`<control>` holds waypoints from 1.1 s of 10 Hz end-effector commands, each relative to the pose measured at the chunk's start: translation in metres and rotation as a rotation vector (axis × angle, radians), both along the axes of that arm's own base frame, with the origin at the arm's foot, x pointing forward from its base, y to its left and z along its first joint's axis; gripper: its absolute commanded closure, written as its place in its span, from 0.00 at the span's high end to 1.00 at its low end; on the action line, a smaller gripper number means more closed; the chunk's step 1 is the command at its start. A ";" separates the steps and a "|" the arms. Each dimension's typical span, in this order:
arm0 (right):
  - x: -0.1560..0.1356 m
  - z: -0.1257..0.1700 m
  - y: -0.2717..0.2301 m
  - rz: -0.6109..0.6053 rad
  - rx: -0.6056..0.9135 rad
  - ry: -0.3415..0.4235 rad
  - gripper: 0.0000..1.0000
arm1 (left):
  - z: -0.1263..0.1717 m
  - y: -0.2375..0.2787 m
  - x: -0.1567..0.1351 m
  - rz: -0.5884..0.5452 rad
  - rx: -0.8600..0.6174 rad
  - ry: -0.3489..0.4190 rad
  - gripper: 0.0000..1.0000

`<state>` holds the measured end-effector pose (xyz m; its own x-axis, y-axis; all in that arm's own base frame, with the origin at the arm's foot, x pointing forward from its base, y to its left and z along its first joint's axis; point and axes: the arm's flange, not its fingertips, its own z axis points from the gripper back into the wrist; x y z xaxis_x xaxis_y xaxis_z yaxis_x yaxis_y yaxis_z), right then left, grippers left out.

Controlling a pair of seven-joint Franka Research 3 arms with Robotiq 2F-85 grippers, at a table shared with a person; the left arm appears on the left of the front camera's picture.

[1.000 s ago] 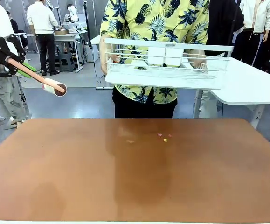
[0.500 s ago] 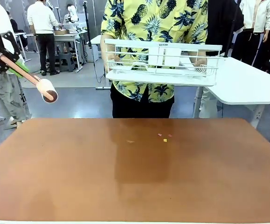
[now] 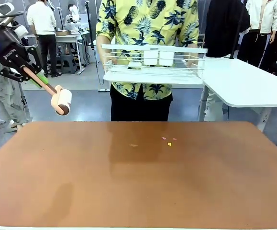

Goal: Clean the table.
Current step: Clean the table with the Lint Roller when the human lifts the Dish drying rack.

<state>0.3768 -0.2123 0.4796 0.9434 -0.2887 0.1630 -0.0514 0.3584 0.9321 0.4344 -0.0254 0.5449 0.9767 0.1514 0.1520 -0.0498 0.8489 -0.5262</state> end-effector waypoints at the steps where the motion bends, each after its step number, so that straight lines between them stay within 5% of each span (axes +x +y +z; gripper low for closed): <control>1: -0.001 0.004 0.001 0.003 0.012 -0.007 1.00 | 0.007 0.002 0.001 0.020 -0.025 -0.017 0.21; 6: -0.001 0.004 0.001 0.003 0.012 -0.007 1.00 | -0.001 -0.001 0.002 -0.001 -0.002 0.001 0.21; 7: -0.001 0.004 0.001 0.003 0.012 -0.007 1.00 | -0.007 0.002 0.009 -0.106 0.015 0.006 0.21; 11: -0.001 0.004 0.001 0.003 0.012 -0.007 1.00 | -0.043 -0.049 0.084 -0.288 -0.029 -0.011 0.21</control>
